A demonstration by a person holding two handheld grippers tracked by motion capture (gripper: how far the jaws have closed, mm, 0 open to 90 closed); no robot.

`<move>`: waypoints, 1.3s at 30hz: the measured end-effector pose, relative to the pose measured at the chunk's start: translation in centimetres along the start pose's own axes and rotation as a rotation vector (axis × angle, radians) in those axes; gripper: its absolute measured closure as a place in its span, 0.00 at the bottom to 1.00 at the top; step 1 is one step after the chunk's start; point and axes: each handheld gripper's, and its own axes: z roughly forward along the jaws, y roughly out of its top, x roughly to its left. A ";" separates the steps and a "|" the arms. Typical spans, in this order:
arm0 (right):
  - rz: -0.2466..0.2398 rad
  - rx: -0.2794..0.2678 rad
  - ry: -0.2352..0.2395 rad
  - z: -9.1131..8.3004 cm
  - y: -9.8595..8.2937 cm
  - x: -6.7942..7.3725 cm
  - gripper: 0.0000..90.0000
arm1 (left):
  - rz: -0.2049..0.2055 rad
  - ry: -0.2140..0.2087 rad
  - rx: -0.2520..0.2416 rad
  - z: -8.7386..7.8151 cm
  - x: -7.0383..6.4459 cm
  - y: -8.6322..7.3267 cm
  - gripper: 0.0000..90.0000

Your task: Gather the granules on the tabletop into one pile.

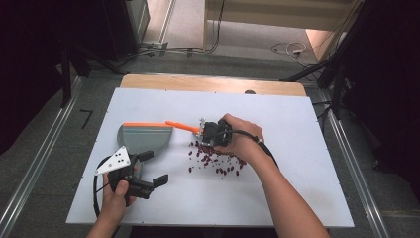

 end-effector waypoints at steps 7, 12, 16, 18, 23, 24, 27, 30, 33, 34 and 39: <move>-0.033 0.006 0.041 -0.7 -0.4 1.3 0.76 | 0.001 -0.001 0.002 0.1 0.0 0.0 0.00; -0.038 -0.010 0.070 -1.4 -1.2 2.3 0.76 | 0.001 -0.002 0.006 0.2 -0.1 0.0 0.00; -0.045 -0.031 0.062 -2.0 -1.7 2.2 0.76 | 0.002 0.000 0.008 0.3 -0.1 0.0 0.00; -0.036 -0.031 0.053 -2.2 -1.7 2.1 0.76 | 0.002 0.001 0.009 0.3 -0.1 0.0 0.00; 0.108 -0.085 0.086 -4.0 -1.6 0.9 0.76 | -0.001 0.006 0.005 0.1 0.0 0.0 0.00; 0.188 -0.098 0.142 -4.8 -1.2 0.7 0.76 | -0.001 0.006 0.005 0.1 0.1 0.0 0.00; 0.298 -0.108 0.269 -5.5 -0.3 1.0 0.76 | 0.000 0.005 0.001 0.0 0.1 0.0 0.00; 0.325 -0.092 0.341 -5.9 1.0 2.0 0.76 | -0.002 0.007 -0.003 -0.1 0.1 0.1 0.00; 0.335 -0.060 0.383 -5.8 1.7 2.4 0.76 | -0.003 0.008 -0.006 -0.2 0.1 0.1 0.00; 0.318 -0.054 0.380 -5.7 2.1 2.7 0.76 | -0.005 0.008 -0.007 -0.2 0.1 0.1 0.00; 0.384 -0.043 0.527 -4.9 3.1 3.6 0.76 | -0.002 0.009 -0.005 -0.2 0.1 0.1 0.00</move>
